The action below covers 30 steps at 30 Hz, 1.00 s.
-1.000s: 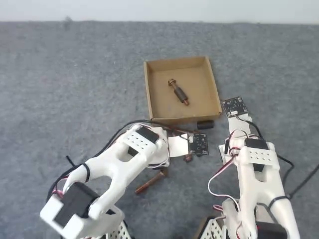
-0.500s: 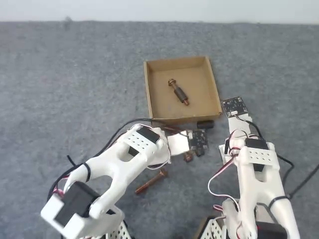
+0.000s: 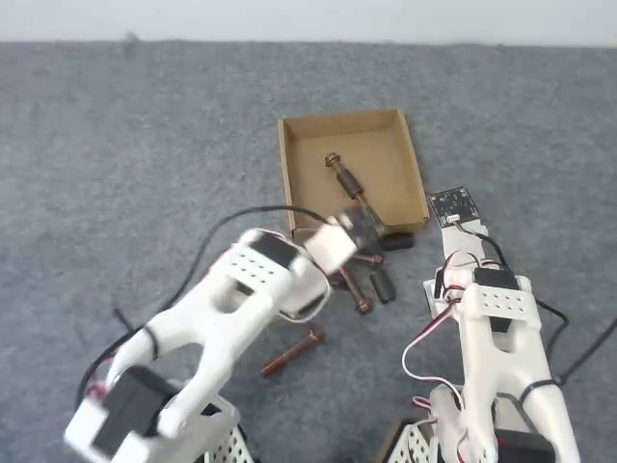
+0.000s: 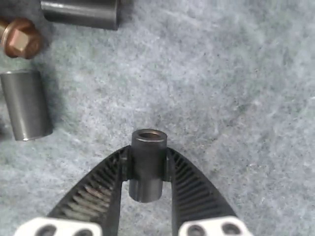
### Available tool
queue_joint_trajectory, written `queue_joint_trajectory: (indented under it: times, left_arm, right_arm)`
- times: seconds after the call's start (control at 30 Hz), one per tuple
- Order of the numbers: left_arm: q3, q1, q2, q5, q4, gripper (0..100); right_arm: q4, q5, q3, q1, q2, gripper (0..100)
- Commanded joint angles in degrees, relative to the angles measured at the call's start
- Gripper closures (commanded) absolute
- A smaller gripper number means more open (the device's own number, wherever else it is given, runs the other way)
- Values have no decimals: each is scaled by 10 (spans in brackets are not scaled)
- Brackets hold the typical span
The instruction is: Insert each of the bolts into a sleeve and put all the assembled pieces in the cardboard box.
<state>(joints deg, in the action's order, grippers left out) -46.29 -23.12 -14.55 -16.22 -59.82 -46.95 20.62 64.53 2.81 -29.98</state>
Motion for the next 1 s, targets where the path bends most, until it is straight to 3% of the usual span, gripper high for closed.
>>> queue_joint_trajectory:
  times: [0.0,0.27,0.4,0.77,0.97]
  left_arm:
    - [1,71,-79,62,33,988]
    - [-54,178,-126,229,155,988]
    - [-96,222,-127,288,258,988]
    - [-245,279,-127,298,529,988]
    - [-264,279,-127,298,552,988]
  right_arm:
    - [9,4,-3,3,-29,992]
    - [10,4,-3,3,-28,992]
    - [10,4,-3,3,-28,992]
    - [42,4,-3,4,-28,992]
    - [150,9,-3,9,-29,992]
